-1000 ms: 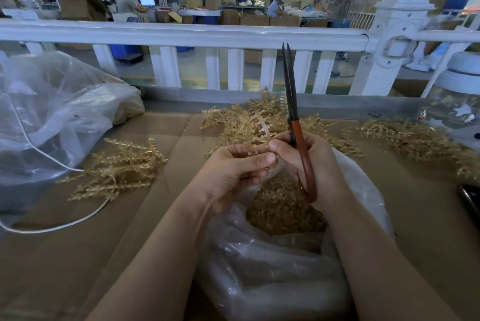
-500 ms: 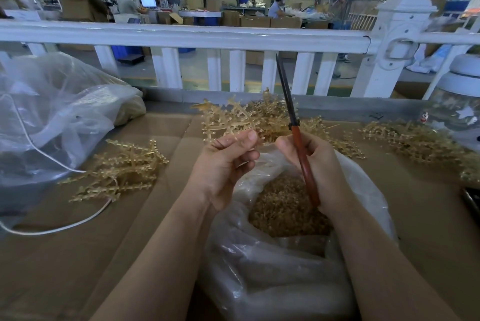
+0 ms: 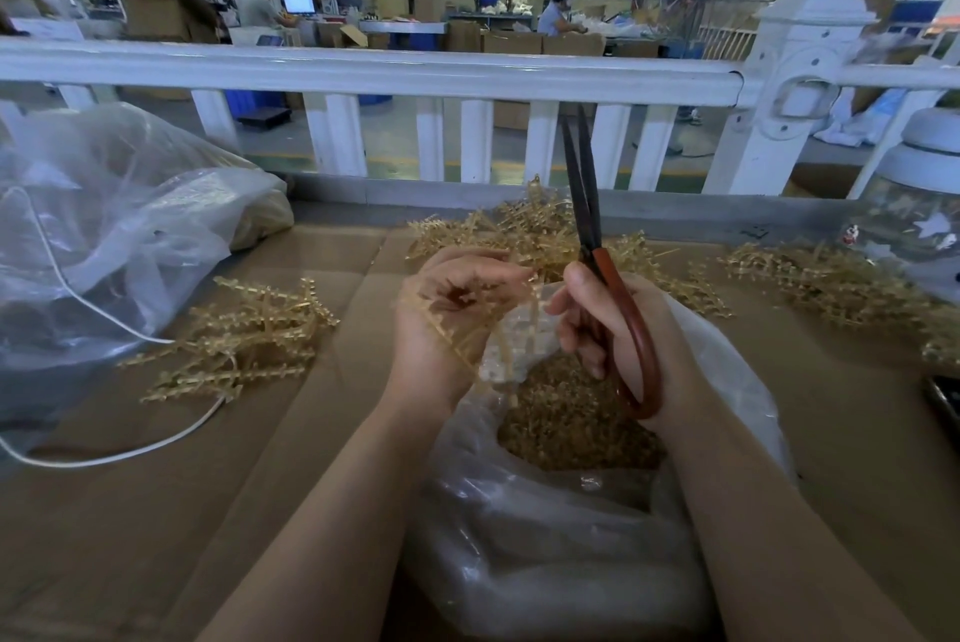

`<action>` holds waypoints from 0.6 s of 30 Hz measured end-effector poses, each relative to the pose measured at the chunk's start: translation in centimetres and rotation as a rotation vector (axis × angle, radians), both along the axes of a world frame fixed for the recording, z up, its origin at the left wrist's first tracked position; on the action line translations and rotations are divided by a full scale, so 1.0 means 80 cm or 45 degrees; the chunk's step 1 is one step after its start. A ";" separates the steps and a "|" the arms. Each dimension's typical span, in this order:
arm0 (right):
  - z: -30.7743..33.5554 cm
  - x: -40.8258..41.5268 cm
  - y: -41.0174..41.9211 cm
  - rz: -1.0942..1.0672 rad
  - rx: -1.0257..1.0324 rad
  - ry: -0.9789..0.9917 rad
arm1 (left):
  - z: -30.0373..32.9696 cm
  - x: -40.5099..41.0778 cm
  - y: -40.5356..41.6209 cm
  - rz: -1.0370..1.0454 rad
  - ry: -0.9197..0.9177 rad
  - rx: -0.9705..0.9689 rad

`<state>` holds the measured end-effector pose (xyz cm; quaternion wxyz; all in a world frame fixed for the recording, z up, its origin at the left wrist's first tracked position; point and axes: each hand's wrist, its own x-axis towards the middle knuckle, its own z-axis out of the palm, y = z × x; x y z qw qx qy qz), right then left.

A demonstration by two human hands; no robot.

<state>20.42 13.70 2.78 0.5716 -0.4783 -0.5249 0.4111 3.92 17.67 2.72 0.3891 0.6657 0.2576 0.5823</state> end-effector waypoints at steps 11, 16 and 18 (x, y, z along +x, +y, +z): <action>0.006 -0.008 0.001 -0.054 -0.025 0.041 | 0.004 -0.006 0.006 -0.329 -0.361 -0.860; 0.005 -0.005 0.002 -0.144 -0.044 0.060 | 0.003 -0.023 0.011 -0.660 0.059 -0.790; 0.004 -0.006 0.002 -0.167 -0.041 0.049 | 0.000 -0.013 0.008 -0.621 0.286 -0.657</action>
